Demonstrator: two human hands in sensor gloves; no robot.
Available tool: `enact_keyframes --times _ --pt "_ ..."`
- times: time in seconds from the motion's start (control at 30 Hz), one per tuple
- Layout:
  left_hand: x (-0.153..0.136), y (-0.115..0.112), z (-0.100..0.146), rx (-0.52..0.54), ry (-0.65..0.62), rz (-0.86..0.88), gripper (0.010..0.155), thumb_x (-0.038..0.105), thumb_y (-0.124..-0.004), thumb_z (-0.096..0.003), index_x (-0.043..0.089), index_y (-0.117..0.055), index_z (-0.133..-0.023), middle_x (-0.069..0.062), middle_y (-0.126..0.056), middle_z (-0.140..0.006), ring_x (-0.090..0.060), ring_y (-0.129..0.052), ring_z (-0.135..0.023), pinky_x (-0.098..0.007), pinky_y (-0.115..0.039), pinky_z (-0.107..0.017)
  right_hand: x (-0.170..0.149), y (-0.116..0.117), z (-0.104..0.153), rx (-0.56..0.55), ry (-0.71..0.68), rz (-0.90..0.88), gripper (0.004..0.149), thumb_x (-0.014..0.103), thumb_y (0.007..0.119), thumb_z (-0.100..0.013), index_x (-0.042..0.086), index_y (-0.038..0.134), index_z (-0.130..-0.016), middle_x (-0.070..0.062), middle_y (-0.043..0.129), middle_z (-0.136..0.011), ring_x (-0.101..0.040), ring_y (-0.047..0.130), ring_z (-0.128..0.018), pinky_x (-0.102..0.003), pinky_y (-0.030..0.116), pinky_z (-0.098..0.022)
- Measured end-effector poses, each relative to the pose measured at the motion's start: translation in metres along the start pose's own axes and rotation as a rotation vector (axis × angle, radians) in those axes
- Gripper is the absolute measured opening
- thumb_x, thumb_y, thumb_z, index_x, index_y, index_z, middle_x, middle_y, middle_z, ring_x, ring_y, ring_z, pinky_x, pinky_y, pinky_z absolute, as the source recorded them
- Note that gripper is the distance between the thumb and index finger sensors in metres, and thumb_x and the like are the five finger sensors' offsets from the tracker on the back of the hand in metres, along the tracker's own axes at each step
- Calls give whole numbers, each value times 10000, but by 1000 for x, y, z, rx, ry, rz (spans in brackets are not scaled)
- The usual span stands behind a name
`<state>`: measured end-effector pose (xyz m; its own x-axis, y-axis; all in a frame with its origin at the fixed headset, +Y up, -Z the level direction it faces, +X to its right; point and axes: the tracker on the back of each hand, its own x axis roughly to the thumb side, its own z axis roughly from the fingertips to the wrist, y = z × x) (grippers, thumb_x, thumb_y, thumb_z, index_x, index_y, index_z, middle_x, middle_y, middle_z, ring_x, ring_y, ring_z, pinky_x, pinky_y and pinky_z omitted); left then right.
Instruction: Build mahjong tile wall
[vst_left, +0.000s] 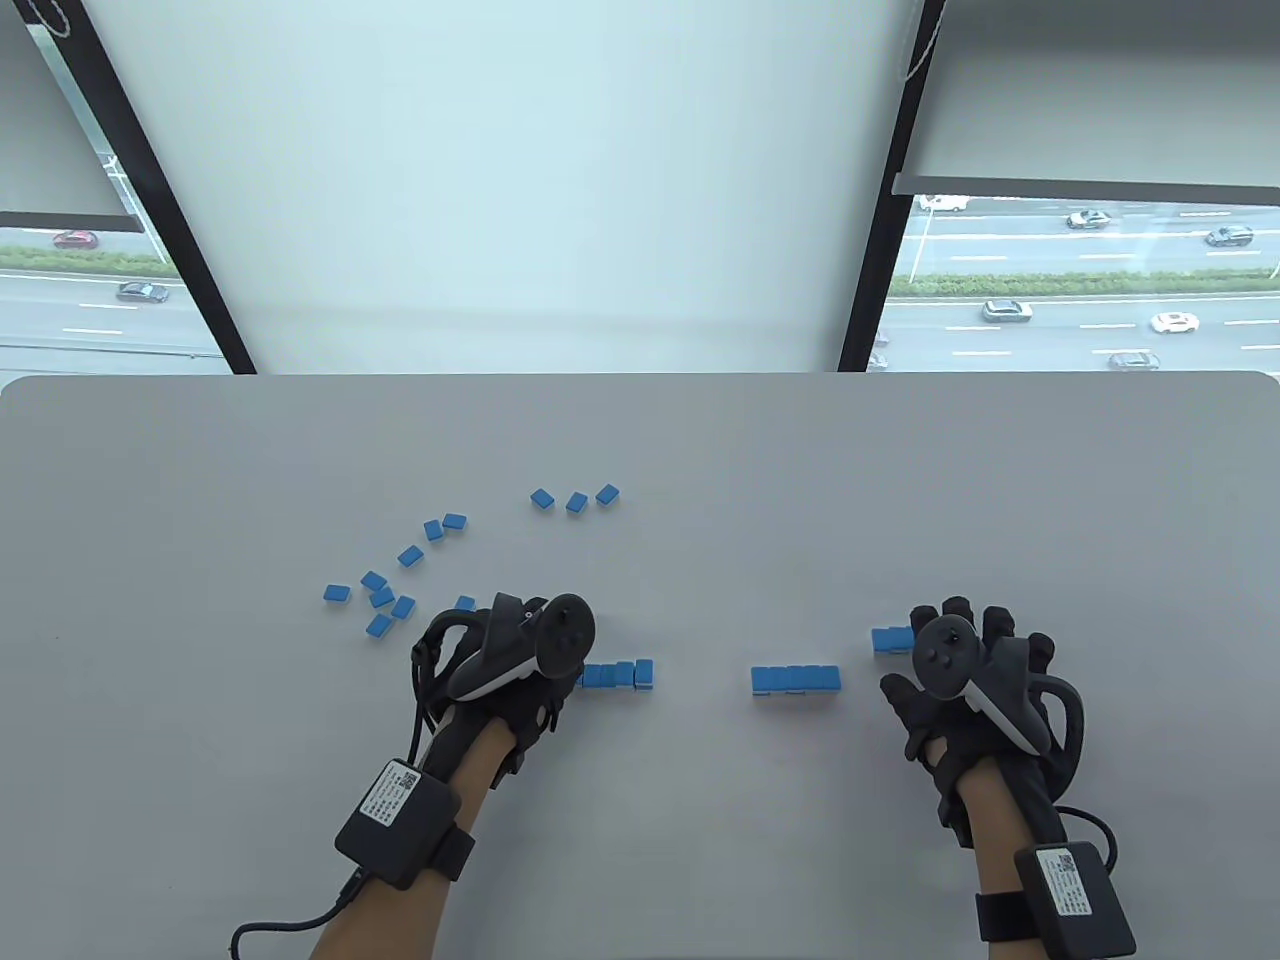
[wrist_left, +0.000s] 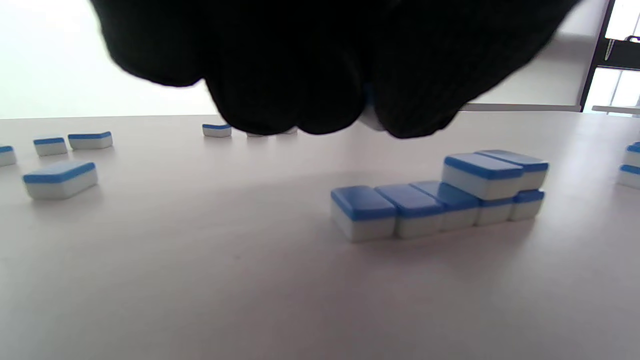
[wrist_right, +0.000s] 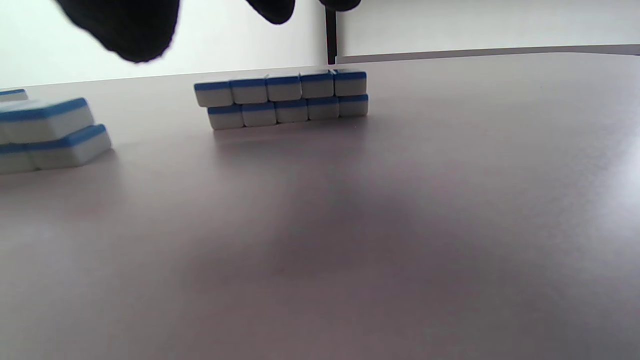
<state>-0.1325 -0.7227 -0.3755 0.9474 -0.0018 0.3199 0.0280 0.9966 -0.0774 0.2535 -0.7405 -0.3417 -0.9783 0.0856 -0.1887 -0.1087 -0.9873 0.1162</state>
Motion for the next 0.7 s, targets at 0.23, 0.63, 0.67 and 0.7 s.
enact_keyframes --times 0.23,0.63,0.67,0.7 --pt "16 -10 -2 -32 -38 -59 584 440 -887 -405 277 -764 -951 42 -881 -851 -219 -920 -697 -533 -759 -601 0 0 0 -3 2 -2 789 616 690 -408 328 350 -1059 11 237 -1145 -402 173 -1020 -645 114 -651" --pt "21 -16 -5 -41 -48 -74 587 477 -875 -402 301 -776 -952 41 -850 -865 -225 -891 -711 -540 -734 -614 -1 0 0 -3 3 -1 790 617 689 -408 328 349 -1060 12 235 -1145 -401 172 -1020 -645 113 -651" --pt "19 -14 -6 -58 -49 -67 623 504 -881 -390 301 -761 -967 39 -837 -882 -230 -883 -724 -543 -729 -619 -1 0 0 -2 3 -2 790 618 688 -407 329 348 -1059 12 234 -1146 -401 172 -1020 -645 113 -651" --pt "17 -12 -6 -76 -48 -57 666 524 -886 -382 301 -726 -989 36 -809 -909 -233 -861 -752 -548 -713 -633 -1 0 0 -2 3 -4 790 619 686 -408 329 346 -1059 12 235 -1146 -400 171 -1020 -645 112 -651"
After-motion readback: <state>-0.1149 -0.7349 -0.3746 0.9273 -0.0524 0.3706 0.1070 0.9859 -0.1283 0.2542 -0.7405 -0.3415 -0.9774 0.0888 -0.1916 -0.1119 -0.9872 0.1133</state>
